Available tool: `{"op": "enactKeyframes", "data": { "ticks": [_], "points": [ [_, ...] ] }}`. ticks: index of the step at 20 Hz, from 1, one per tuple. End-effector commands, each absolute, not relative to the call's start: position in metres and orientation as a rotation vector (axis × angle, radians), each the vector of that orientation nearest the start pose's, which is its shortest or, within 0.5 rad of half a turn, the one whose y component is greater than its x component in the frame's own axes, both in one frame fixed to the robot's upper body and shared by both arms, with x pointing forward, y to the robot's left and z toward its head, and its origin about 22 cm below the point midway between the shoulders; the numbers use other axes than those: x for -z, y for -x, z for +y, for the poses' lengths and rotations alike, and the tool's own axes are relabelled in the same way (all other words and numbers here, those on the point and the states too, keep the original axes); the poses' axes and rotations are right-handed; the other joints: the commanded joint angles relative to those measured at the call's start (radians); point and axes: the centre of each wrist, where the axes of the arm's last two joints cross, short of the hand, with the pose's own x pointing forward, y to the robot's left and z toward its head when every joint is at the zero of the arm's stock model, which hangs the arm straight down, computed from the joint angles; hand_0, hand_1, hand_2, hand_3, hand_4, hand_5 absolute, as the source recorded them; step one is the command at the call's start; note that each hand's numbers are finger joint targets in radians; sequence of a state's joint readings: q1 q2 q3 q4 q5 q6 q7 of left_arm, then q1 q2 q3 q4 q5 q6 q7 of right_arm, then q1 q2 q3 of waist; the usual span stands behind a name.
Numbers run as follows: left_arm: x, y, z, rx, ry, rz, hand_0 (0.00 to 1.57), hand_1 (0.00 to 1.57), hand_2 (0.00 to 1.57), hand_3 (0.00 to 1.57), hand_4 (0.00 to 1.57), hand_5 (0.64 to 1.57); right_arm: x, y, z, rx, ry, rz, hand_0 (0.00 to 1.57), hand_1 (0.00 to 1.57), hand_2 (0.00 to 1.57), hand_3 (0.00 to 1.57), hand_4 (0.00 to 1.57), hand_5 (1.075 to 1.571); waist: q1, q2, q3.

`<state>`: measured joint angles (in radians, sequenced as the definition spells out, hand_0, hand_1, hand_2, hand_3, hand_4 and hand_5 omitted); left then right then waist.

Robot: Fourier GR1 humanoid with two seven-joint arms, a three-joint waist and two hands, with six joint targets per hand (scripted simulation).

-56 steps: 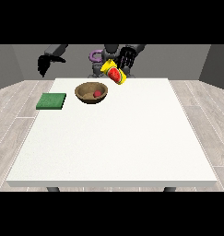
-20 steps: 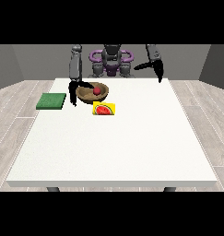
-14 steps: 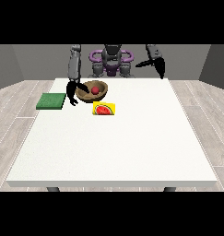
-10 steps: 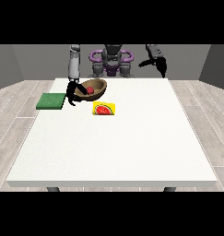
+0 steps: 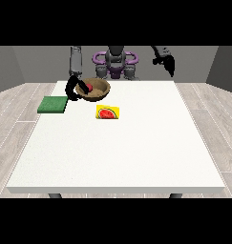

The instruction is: Pick the cup and pour the ball into the bowl, then pick the bowl and place it on the pad

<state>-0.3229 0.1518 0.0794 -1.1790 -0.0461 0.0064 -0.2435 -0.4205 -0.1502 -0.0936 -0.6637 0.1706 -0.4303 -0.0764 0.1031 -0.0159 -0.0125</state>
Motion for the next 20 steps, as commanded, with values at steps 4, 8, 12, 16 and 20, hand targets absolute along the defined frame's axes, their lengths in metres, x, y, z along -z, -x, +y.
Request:
{"op": "enactKeyframes", "data": {
  "ticks": [4, 8, 12, 16, 20],
  "points": [
    [0.057, -0.274, 0.313, 0.062, -0.243, -1.487, 0.00, 0.00, 0.00, 0.00, 1.00, 1.404, 0.039, -0.347, -0.259, -0.182, 0.522, -0.953, 1.57, 1.57, 1.57, 0.89, 0.81, 1.567, -0.170, -0.230, 0.0098],
    [0.032, -0.295, 0.313, 0.076, -0.250, -1.616, 0.00, 0.00, 0.00, 0.00, 1.00, 1.410, 0.015, -0.347, -0.295, -0.073, 0.496, -1.082, 1.57, 1.57, 1.57, 0.77, 0.79, 1.570, -0.168, -0.084, 0.0122],
    [0.034, -0.289, 0.311, 0.085, -0.187, -1.688, 0.00, 0.00, 0.00, 0.00, 1.02, 1.431, -0.021, -0.357, -0.344, -0.019, 0.575, -1.089, 1.57, 1.57, 1.57, 0.47, 0.83, 1.570, -0.096, -0.019, 0.0123],
    [0.001, -0.318, 0.289, 0.099, -0.151, -1.775, 0.00, 0.00, 0.00, 0.00, 1.15, 1.463, -0.040, -0.356, -0.384, 0.042, 0.588, -1.187, 1.57, 1.57, 1.57, 0.47, 0.83, 1.570, -0.052, 0.081, 0.0128],
    [-0.052, -0.320, 0.361, 0.084, -0.150, -1.863, 0.00, 0.00, 0.00, 0.00, 1.31, 1.525, -0.036, -0.327, -0.437, 0.079, 0.665, -1.190, 1.57, 1.57, 1.57, 0.00, 0.91, 1.571, -0.003, 0.118, 0.0135]
  ]
}}
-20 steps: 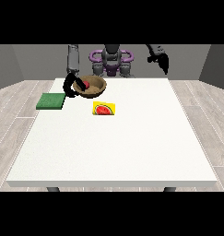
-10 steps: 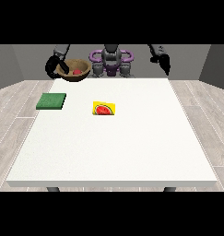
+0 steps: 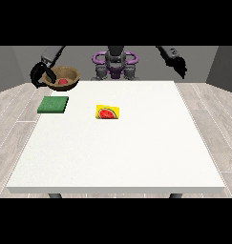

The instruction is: Pick the cup and pour the ball into the bowl, then pick the bowl and place it on the pad

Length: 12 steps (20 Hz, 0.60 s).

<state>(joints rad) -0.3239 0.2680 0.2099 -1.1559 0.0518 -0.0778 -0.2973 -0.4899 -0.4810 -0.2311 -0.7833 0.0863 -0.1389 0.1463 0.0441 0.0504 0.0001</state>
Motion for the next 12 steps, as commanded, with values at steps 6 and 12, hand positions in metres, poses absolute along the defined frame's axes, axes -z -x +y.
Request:
{"op": "enactKeyframes", "data": {
  "ticks": [6, 12],
  "points": [
    [-0.097, -0.296, 0.467, -0.019, -0.216, -1.989, 0.00, 0.00, 0.00, 0.00, 1.28, 1.571, -0.054, -0.328, -0.446, 0.124, 0.717, -1.291, 1.57, 1.57, 1.57, 0.00, 0.82, 1.570, 0.062, 0.140, -0.0007],
    [-0.104, -0.292, 0.486, -0.039, -0.256, -1.941, 0.00, 0.00, 0.00, 0.00, 1.21, 1.563, -0.041, -0.335, -0.433, 0.148, 0.687, -1.324, 1.57, 1.57, 1.57, 0.00, 0.76, 1.567, 0.047, 0.131, 0.0003]
  ]
}}
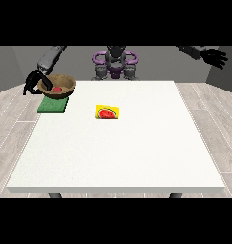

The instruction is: Pick the cup and pour the ball into the bowl, then pick the bowl and place it on the pad

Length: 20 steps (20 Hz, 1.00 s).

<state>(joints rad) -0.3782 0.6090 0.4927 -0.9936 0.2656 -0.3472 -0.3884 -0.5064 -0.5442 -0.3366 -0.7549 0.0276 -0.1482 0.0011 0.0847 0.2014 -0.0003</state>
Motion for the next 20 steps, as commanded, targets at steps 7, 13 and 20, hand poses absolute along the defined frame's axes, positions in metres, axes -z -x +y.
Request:
{"op": "enactKeyframes", "data": {
  "ticks": [7, 13, 20],
  "points": [
    [-0.125, -0.285, 0.502, -0.009, -0.227, -2.025, 0.00, 0.00, 0.00, 0.00, 1.18, 1.552, -0.061, -0.322, -0.480, 0.269, 0.778, -1.254, 1.09, 1.09, 1.23, 1.16, 0.00, 1.523, 0.030, 0.058, 0.0008],
    [-0.112, -0.292, 0.489, -0.041, -0.259, -1.999, 0.00, 0.00, 0.00, 0.00, 1.18, 1.549, -0.054, -0.337, -0.460, 0.210, 0.670, -1.278, 0.00, 0.00, 0.36, 0.44, 0.00, 1.412, 0.007, 0.027, 0.0008],
    [-0.089, -0.323, 0.400, 0.052, -0.084, -1.862, 0.00, 0.00, 0.00, 0.00, 0.90, 1.559, -0.094, -0.343, -0.480, 0.188, 0.666, -1.180, 0.00, 0.00, 0.00, 0.00, 0.00, 1.356, 0.022, -0.153, 0.0012]
  ]
}}
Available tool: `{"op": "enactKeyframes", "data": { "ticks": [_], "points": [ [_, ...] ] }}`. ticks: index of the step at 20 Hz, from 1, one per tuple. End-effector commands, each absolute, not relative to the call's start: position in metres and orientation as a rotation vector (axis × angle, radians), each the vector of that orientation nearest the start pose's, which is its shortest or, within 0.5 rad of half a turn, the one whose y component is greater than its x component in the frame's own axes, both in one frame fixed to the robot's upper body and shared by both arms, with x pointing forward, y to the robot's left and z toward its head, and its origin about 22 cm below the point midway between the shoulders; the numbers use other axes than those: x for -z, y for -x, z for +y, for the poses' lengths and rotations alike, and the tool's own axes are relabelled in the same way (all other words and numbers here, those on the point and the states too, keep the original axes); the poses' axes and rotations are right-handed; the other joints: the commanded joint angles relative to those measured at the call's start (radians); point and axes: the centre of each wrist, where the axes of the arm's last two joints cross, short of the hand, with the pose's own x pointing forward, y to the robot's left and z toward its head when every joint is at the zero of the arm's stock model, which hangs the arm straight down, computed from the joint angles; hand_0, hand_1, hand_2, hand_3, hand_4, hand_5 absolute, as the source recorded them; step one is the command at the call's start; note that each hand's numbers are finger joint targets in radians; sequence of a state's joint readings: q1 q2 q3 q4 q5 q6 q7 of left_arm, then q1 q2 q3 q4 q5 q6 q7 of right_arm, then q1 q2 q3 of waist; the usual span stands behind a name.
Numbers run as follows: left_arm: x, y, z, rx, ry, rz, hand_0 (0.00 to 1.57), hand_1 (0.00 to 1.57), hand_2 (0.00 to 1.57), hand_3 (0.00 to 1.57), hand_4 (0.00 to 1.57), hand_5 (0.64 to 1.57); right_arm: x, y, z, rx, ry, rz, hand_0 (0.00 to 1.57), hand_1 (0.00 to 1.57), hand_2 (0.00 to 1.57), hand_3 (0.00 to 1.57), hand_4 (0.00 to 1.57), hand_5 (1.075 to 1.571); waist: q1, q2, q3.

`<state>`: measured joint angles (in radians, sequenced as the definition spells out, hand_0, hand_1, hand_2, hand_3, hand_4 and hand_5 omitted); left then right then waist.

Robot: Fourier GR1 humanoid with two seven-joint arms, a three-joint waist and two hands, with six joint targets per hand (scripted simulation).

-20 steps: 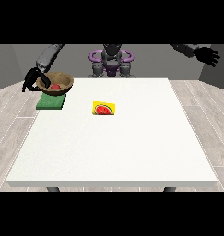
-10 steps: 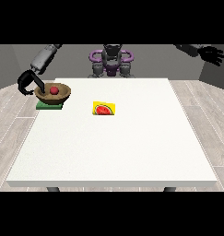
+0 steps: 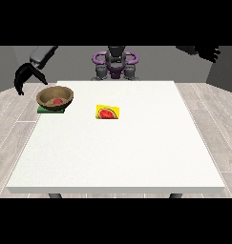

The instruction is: Pick the cup and pour the ball into the bowl, then pick the bowl and place it on the pad

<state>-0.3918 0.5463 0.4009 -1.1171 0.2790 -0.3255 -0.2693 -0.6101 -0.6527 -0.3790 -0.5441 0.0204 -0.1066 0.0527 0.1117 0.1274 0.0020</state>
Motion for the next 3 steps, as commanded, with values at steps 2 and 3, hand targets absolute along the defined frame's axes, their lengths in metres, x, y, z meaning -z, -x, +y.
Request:
{"op": "enactKeyframes", "data": {
  "ticks": [2, 3],
  "points": [
    [-0.069, -0.313, 0.411, 0.040, -0.113, -1.754, 0.00, 0.00, 0.00, 0.00, 0.90, 1.559, -0.082, -0.360, -0.444, 0.092, 0.564, -1.219, 0.00, 0.00, 0.00, 0.00, 0.42, 1.383, -0.043, -0.194, -0.0025],
    [-0.034, -0.303, 0.397, 0.031, -0.122, -1.671, 0.00, 0.00, 0.00, 0.00, 0.90, 1.559, -0.077, -0.373, -0.417, 0.085, 0.502, -1.242, 0.00, 0.00, 0.00, 0.00, 0.48, 1.434, -0.062, -0.266, -0.0039]
  ]
}}
